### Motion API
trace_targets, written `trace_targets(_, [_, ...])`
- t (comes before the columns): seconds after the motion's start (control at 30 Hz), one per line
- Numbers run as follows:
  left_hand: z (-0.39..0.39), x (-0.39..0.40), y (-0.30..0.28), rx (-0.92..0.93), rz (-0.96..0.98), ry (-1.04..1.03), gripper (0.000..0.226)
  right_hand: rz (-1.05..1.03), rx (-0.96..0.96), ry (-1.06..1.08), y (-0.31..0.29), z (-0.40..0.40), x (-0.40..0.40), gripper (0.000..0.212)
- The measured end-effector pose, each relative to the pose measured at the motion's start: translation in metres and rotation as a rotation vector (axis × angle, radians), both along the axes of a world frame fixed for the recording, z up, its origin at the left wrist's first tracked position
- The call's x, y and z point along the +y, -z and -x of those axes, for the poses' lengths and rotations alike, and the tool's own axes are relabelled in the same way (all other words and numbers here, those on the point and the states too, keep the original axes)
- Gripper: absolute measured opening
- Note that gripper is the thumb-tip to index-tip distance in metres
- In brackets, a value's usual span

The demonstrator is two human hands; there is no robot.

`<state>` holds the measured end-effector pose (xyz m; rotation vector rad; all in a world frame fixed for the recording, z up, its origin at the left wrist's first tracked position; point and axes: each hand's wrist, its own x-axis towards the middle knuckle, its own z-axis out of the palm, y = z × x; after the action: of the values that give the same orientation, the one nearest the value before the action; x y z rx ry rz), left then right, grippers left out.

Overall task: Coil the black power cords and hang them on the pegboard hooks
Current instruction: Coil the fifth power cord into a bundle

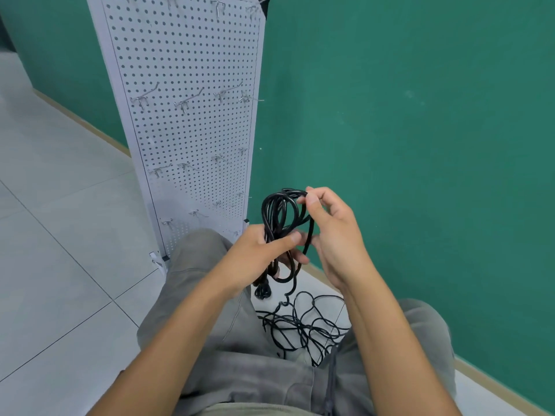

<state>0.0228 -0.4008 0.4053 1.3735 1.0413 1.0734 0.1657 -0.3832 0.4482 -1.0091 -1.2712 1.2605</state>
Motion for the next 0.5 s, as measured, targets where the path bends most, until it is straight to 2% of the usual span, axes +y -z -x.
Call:
trace_targets(0.23, [0.013,0.005,0.0,0.107,-0.009,0.018,0.023,0.135,0.179,-0.085,0.004,0.007,0.007,0.018])
trace_targets(0.4, [0.025,0.01,0.004,0.156,0.066,0.075,0.027,0.196,0.261,-0.107,0.001,0.019,0.011,0.026])
trace_targets(0.5, [0.033,0.014,0.006,0.15,0.119,0.097,0.022,0.223,0.23,-0.121,0.005,0.028,0.015,0.033])
